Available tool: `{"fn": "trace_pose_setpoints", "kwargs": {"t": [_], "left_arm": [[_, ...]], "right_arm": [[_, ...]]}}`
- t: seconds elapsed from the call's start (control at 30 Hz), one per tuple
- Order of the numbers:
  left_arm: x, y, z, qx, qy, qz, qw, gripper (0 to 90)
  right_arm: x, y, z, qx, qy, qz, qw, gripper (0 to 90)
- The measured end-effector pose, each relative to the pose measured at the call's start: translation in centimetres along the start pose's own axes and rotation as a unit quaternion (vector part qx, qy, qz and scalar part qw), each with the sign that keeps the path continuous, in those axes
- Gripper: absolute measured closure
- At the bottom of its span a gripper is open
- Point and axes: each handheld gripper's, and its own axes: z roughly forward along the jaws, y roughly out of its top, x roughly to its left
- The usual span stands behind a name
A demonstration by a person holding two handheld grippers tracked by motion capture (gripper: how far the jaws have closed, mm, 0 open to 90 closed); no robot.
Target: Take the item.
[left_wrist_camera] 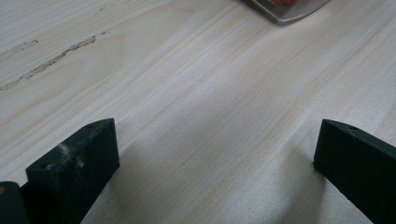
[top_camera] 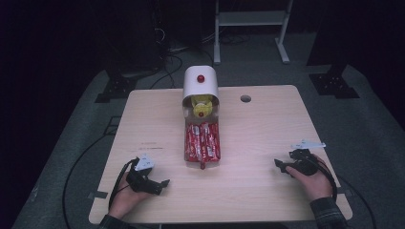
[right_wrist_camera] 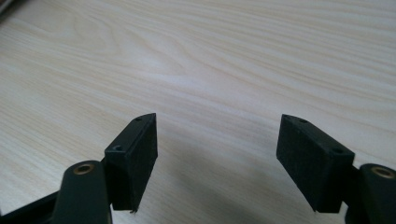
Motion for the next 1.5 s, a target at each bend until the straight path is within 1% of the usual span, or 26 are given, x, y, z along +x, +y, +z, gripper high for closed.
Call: {"fn": "trace_pose_setpoints", "kwargs": {"t": [0.13,0.23,0.27,0.3,0.33,0.43,0.6,0.9,0.97,1.5], "left_arm": [[0.0,0.0,0.0,0.000,0.000,0.000,1.0000,0.0],[0.0,0.0,0.0,0.000,0.000,0.000,1.0000,0.0],[0.0,0.0,0.0,0.001,0.000,0.000,1.0000,0.0],[0.0,0.0,0.0,0.001,0.000,0.000,1.0000,0.0],[0.0,0.0,0.0,0.001,0.000,0.000,1.0000,0.0],[0.0,0.0,0.0,0.002,0.000,0.002,1.0000,0.0],[0.0,0.0,0.0,0.002,0.000,0.002,1.0000,0.0],[0.0,0.0,0.0,0.002,0.000,0.001,1.0000,0.0],[0.0,0.0,0.0,0.002,0.000,0.000,1.0000,0.0],[0.0,0.0,0.0,0.001,0.000,0.001,1.0000,0.0]], "right_arm": [[0.4,0.4,-0.2,-0.005,0.006,-0.004,1.0000,29.3],[0.6,0.6,-0.2,-0.003,0.009,-0.006,0.9999,28.8],[0.7,0.8,-0.2,-0.002,0.017,-0.003,0.9998,28.9],[0.7,0.8,-0.2,-0.002,0.017,-0.003,0.9998,28.9],[0.9,1.0,-0.3,-0.002,0.019,-0.007,0.9998,29.1],[1.1,1.3,-0.3,-0.004,0.022,-0.012,0.9997,29.2],[1.4,1.9,-0.3,-0.010,0.033,-0.014,0.9993,29.4],[2.1,3.1,-0.3,-0.018,0.040,-0.027,0.9987,29.8],[2.2,3.2,-0.3,-0.020,0.043,-0.026,0.9985,30.0],[3.4,5.5,-0.2,-0.036,0.064,-0.039,0.9966,30.7]]}}
